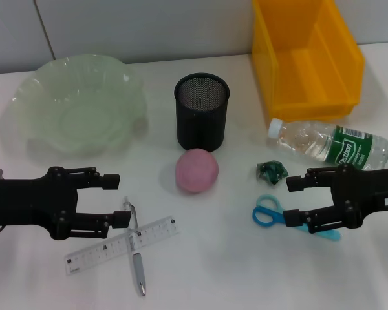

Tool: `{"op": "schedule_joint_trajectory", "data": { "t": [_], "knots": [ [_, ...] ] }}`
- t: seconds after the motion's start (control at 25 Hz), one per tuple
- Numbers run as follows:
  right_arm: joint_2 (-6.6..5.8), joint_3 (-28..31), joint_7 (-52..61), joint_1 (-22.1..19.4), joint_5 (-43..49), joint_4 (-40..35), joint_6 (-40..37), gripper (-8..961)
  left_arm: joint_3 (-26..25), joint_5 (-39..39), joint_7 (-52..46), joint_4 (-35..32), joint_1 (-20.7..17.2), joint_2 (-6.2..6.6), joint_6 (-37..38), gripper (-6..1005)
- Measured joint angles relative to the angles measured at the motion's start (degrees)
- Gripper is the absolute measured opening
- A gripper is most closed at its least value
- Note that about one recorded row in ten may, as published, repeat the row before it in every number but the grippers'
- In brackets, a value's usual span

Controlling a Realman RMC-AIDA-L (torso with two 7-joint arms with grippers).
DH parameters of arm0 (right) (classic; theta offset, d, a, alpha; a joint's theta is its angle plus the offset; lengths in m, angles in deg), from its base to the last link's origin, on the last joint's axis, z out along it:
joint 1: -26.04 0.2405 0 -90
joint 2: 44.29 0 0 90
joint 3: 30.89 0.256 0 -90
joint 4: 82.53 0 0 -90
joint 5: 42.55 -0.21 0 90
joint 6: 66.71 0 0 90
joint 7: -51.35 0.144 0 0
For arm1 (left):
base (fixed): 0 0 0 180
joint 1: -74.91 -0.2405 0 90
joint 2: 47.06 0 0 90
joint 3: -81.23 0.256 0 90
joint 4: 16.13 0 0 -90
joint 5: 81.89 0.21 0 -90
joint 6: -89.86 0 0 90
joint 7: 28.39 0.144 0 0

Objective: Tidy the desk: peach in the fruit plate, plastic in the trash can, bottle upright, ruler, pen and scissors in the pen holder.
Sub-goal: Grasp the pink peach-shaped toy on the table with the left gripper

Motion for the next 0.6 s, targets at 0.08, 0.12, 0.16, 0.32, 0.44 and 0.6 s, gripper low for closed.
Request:
{"op": "schedule_joint_trajectory", "data": {
  "t": [0.08,0.12,0.16,0.32,0.44,0.6],
  "knots": [
    [0.02,0.0,0.0,0.0,0.0,0.0,0.0,815,0.0,0.0,0.0,0.0,0.0,0.0,0.1,799],
    [0.02,0.0,0.0,0.0,0.0,0.0,0.1,814,0.0,0.0,0.0,0.0,0.0,0.0,0.1,799],
    [0.03,0.0,0.0,0.0,0.0,0.0,0.1,814,0.0,0.0,0.0,0.0,0.0,0.0,0.1,798],
    [0.03,0.1,0.0,-0.2,0.0,0.1,0.1,811,0.0,0.0,0.0,0.0,0.0,0.0,0.2,797],
    [-0.04,0.1,0.0,-0.3,0.0,0.1,0.1,809,0.0,0.0,0.0,0.0,0.0,0.0,0.3,796],
    [-0.2,0.1,0.0,-0.4,0.0,0.1,0.0,807,0.0,0.0,0.0,0.0,0.0,0.0,0.3,794]
  ]
}}
